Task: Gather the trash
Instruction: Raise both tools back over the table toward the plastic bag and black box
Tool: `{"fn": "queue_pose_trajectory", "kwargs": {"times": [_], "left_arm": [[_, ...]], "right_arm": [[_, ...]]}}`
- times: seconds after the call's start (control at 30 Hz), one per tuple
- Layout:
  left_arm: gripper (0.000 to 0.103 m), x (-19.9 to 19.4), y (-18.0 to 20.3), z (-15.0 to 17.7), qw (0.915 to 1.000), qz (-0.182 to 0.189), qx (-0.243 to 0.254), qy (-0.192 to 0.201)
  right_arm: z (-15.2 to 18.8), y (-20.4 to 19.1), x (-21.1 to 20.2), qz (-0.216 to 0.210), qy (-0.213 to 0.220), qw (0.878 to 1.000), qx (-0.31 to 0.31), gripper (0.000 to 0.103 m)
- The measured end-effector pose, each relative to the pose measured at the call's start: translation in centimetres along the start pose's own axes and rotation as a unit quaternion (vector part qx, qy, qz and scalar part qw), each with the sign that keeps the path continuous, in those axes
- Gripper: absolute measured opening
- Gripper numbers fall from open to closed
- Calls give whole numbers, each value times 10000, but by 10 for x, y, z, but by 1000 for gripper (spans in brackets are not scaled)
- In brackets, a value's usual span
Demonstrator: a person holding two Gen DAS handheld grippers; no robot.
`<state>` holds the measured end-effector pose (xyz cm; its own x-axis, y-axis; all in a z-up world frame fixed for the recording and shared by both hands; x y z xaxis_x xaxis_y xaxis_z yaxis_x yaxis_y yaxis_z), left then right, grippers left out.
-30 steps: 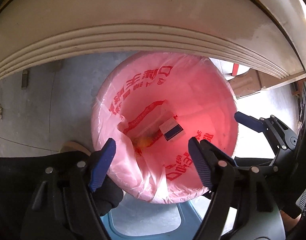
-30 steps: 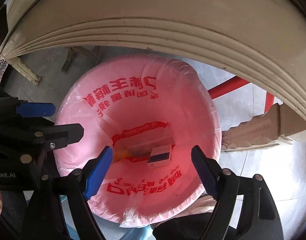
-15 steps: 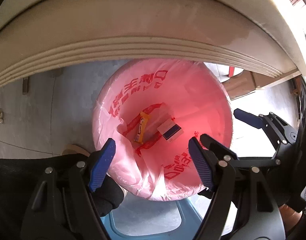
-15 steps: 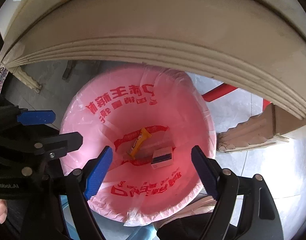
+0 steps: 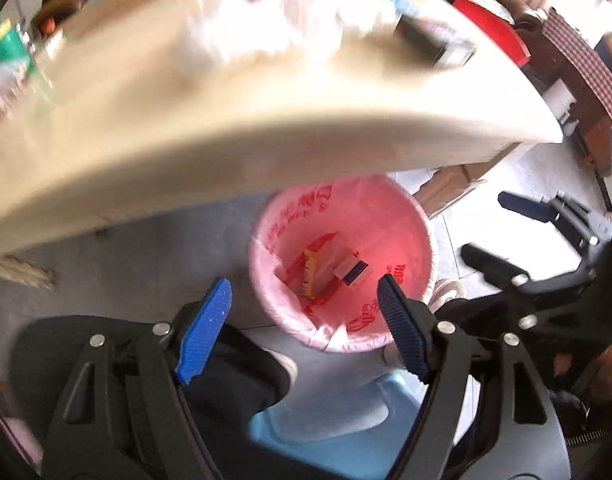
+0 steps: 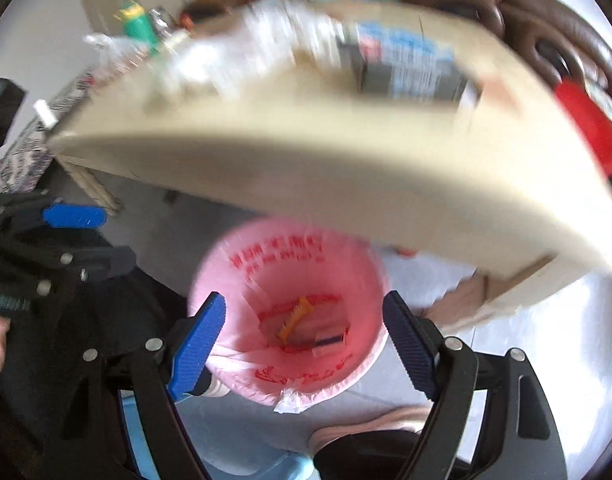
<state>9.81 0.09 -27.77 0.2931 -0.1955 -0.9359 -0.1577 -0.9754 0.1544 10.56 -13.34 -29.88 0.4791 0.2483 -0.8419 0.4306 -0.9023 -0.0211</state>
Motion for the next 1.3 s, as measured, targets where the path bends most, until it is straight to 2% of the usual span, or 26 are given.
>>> {"fn": "queue_pose_trajectory", "kwargs": {"times": [0.07,0.17,0.27,0.37,0.53,0.73,0.97,1.13,1.3], "left_arm": [[75,-30,2,-12,9997,116,202,18],[83,-73,2,-38,9986,59,485,184],[85,-109,5,-63,9964,96,771,341],[90,-133,14,-83,9933,175,1058,436],[90,-143,29,-102,9893,238,1436,143],[90,-147,55,-113,9797,470,1940,-153],[90,-124,53,-133,9822,373,1796,-416],[90,-106,52,-140,9798,245,1905,-550],[90,-74,51,-141,9772,344,1916,-844]], "right_arm": [[-16,0,-30,-88,165,9995,-256,79],[-47,-2,-76,-302,401,9964,-689,79],[-75,-6,-111,-510,668,9907,-1069,94],[-101,-6,-145,-768,969,9823,-1407,95],[-137,10,-170,-954,1055,9750,-1707,95],[-161,30,-166,-1146,866,9697,-1979,95],[-173,46,-134,-1376,535,9641,-2209,95],[-174,46,-118,-1520,322,9560,-2489,95],[-175,45,-97,-1746,84,9482,-2652,95]]}}
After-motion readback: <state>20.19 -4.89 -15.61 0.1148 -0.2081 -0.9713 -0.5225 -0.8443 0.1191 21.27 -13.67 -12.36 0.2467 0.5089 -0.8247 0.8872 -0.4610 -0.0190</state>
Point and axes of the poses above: each gripper's, at about its wrist camera, not at the fingertips, and x roughly the way its jaws point, y to its right, z to its underside, the point moved 10 cm from there along x, roughly the way its jaws point, and after that the axes turned 11 degrees about -x, right-handed, at the moved point
